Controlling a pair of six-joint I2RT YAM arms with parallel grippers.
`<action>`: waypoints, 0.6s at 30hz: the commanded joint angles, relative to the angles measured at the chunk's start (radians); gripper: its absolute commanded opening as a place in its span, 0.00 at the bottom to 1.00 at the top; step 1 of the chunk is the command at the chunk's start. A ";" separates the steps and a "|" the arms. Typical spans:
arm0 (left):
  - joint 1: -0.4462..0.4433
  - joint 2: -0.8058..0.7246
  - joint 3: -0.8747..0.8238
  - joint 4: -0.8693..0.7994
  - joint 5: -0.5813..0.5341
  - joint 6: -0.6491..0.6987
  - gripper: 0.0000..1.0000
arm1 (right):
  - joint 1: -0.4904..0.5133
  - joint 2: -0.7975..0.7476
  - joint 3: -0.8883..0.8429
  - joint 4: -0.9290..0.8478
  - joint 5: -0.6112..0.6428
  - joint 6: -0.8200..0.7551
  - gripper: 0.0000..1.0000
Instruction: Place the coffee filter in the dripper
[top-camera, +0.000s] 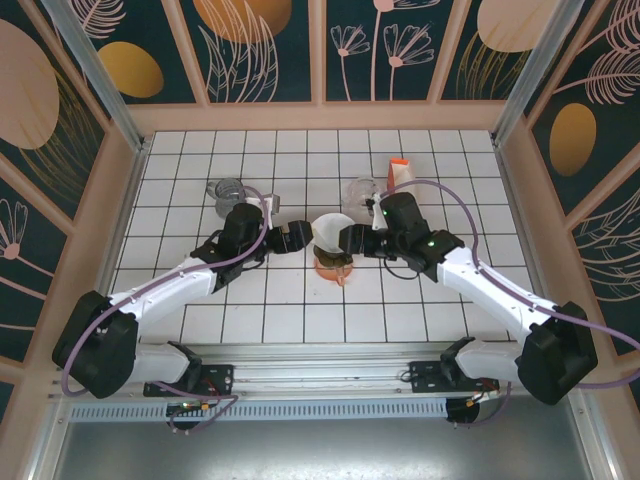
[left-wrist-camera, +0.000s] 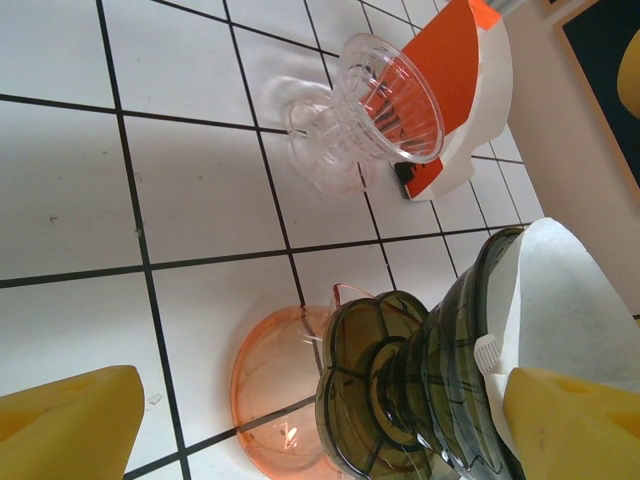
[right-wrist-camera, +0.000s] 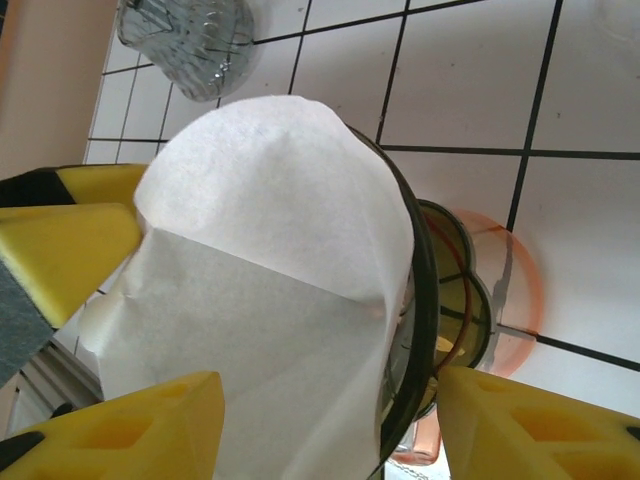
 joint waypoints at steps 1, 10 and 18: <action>-0.003 -0.008 -0.019 0.038 0.025 -0.019 0.93 | 0.018 0.005 -0.015 -0.031 0.049 -0.033 0.59; -0.004 -0.010 -0.027 0.041 0.023 -0.023 0.94 | 0.027 0.022 -0.025 -0.035 0.076 -0.053 0.58; -0.004 -0.046 -0.006 0.009 -0.007 -0.010 0.97 | 0.028 0.026 -0.019 -0.041 0.092 -0.057 0.58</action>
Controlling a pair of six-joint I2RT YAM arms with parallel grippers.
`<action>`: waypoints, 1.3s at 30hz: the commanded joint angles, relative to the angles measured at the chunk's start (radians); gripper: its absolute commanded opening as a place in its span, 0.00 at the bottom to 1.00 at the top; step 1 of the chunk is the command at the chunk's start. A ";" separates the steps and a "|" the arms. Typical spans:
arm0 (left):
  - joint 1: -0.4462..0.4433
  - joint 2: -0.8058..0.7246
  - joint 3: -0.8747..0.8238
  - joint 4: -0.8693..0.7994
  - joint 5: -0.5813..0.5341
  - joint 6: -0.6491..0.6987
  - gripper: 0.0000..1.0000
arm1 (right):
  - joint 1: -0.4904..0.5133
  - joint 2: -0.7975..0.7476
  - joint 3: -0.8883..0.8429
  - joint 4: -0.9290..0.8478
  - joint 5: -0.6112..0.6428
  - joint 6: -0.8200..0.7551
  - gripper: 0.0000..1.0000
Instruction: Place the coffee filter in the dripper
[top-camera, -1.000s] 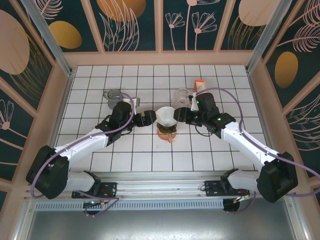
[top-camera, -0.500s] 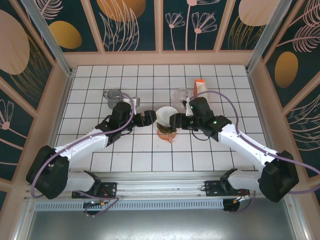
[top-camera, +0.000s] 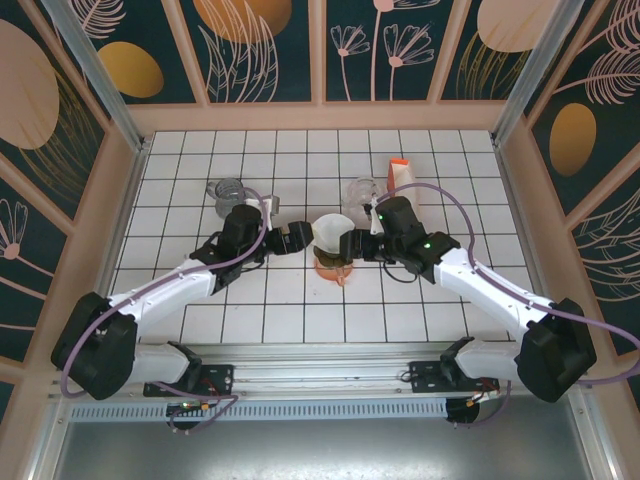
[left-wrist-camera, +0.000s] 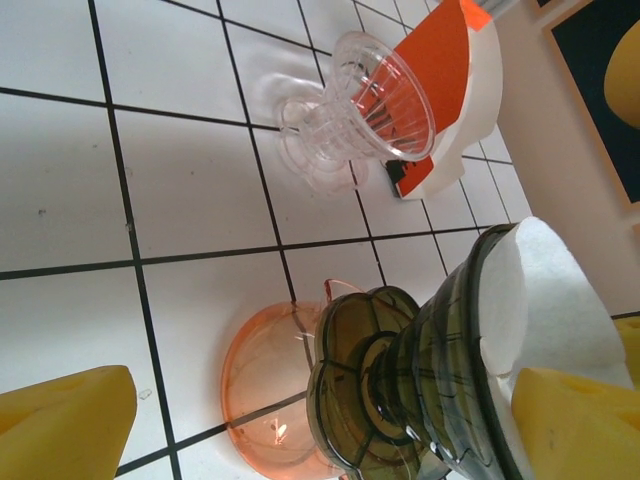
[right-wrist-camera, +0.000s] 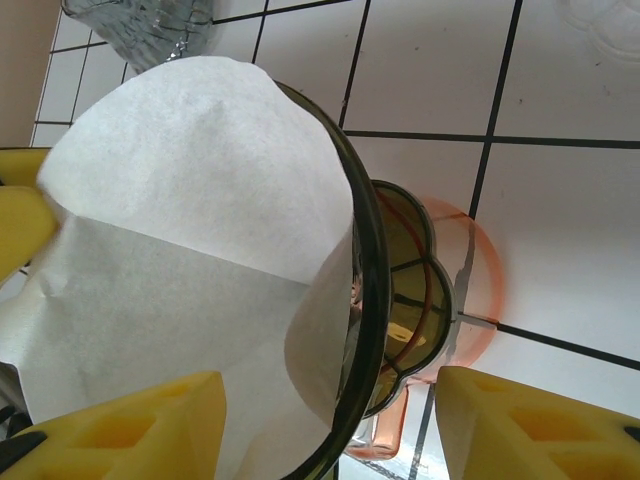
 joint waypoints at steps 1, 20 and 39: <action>-0.004 -0.034 0.014 -0.009 -0.022 0.007 0.97 | 0.007 0.014 -0.005 -0.024 0.026 -0.026 0.58; -0.031 -0.052 0.073 -0.107 0.053 0.078 0.94 | 0.007 0.035 0.010 -0.016 0.025 -0.019 0.58; -0.032 0.006 0.062 -0.099 -0.006 0.068 0.91 | 0.007 0.004 0.086 -0.055 0.015 -0.008 0.60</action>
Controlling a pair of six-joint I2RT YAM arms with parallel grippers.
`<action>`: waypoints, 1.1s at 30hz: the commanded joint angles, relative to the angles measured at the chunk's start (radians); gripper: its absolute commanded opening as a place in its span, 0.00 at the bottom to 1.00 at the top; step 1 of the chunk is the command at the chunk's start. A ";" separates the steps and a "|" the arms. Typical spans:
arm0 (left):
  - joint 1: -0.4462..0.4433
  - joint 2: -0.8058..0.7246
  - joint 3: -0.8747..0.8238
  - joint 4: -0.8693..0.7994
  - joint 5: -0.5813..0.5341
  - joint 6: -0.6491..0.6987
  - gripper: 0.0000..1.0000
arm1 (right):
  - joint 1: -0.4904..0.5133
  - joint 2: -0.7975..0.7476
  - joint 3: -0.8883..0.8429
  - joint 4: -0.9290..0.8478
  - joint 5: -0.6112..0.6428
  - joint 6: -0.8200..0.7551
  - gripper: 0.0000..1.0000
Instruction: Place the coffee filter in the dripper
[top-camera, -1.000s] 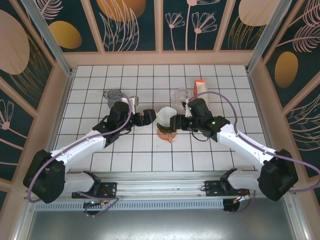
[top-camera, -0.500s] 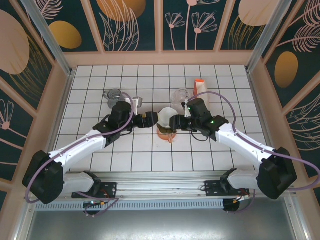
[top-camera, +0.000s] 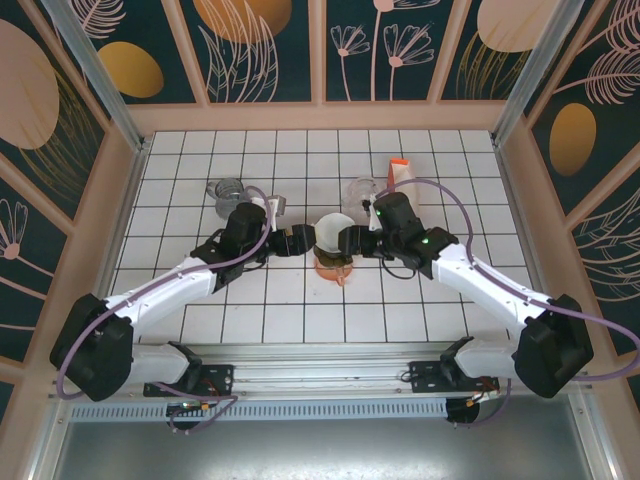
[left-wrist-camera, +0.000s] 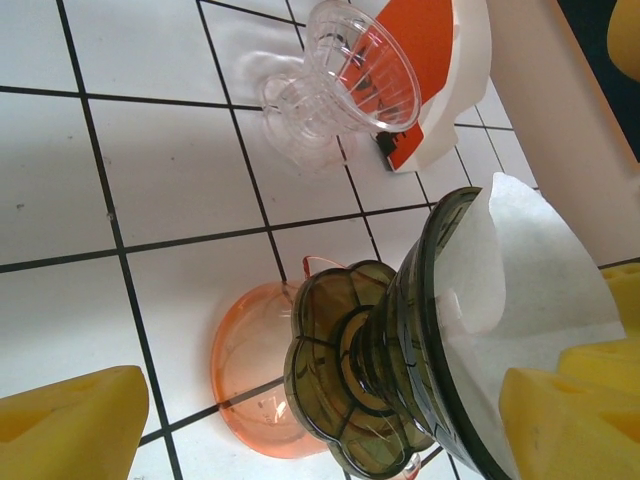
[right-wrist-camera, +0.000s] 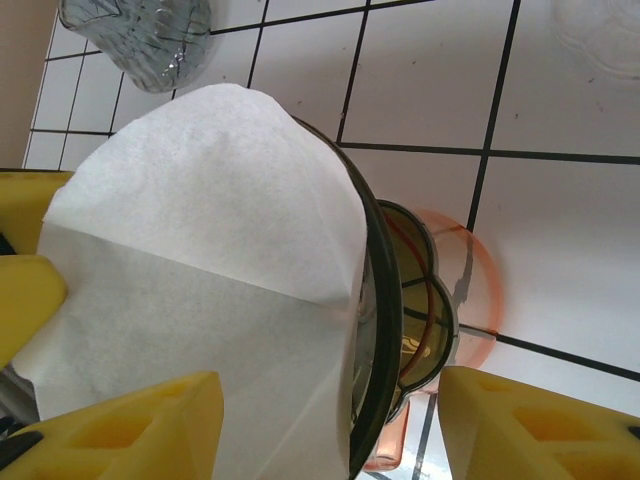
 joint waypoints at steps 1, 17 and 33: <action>-0.003 0.005 0.015 -0.009 -0.011 0.010 0.91 | 0.009 -0.019 0.039 -0.028 -0.002 -0.011 0.60; -0.002 0.020 0.007 -0.009 -0.011 -0.001 0.91 | 0.038 -0.046 0.038 -0.088 0.025 -0.029 0.59; -0.003 0.005 0.008 -0.012 -0.019 -0.001 0.92 | -0.039 0.036 0.144 -0.078 0.062 -0.062 0.60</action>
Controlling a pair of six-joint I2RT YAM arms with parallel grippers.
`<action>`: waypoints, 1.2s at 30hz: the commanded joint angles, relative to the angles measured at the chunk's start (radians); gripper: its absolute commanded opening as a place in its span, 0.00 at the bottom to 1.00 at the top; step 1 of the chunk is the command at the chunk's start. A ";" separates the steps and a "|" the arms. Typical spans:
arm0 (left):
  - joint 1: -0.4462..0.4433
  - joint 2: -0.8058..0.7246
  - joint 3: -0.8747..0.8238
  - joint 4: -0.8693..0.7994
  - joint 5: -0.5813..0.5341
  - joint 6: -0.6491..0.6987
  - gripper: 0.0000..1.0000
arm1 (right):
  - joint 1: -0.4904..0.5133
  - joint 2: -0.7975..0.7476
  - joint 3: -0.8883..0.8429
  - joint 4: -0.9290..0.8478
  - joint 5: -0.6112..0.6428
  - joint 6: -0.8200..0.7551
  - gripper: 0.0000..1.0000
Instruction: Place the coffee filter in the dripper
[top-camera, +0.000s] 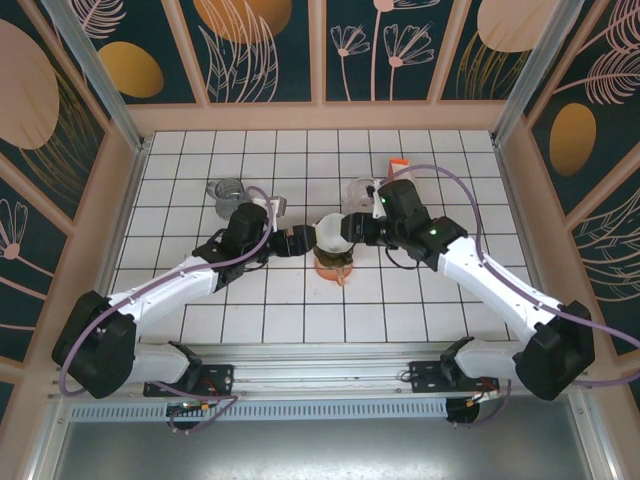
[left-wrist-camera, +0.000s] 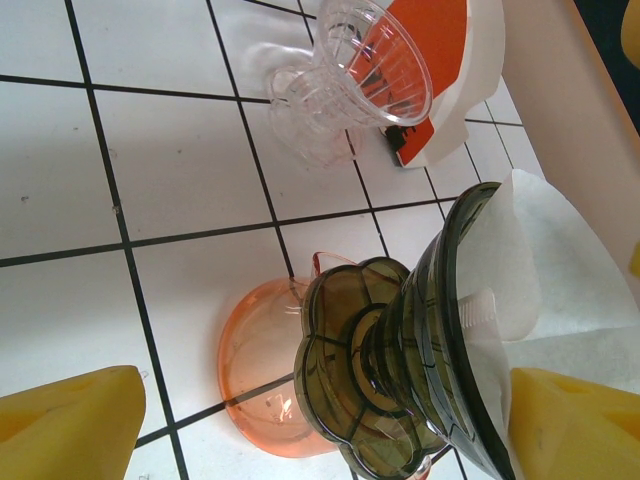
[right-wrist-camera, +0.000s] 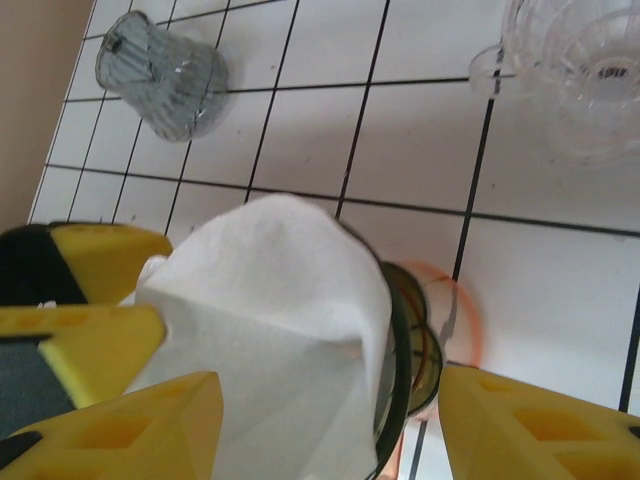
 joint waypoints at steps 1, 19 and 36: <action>-0.003 -0.012 0.005 -0.012 -0.021 0.000 0.92 | -0.017 0.047 0.023 0.011 0.016 -0.017 0.60; -0.003 -0.007 -0.003 -0.002 -0.021 -0.004 0.93 | -0.021 0.069 0.005 -0.033 0.168 0.026 0.53; -0.002 -0.012 -0.009 0.003 -0.027 -0.008 0.93 | 0.065 -0.011 -0.056 0.001 0.124 0.051 0.56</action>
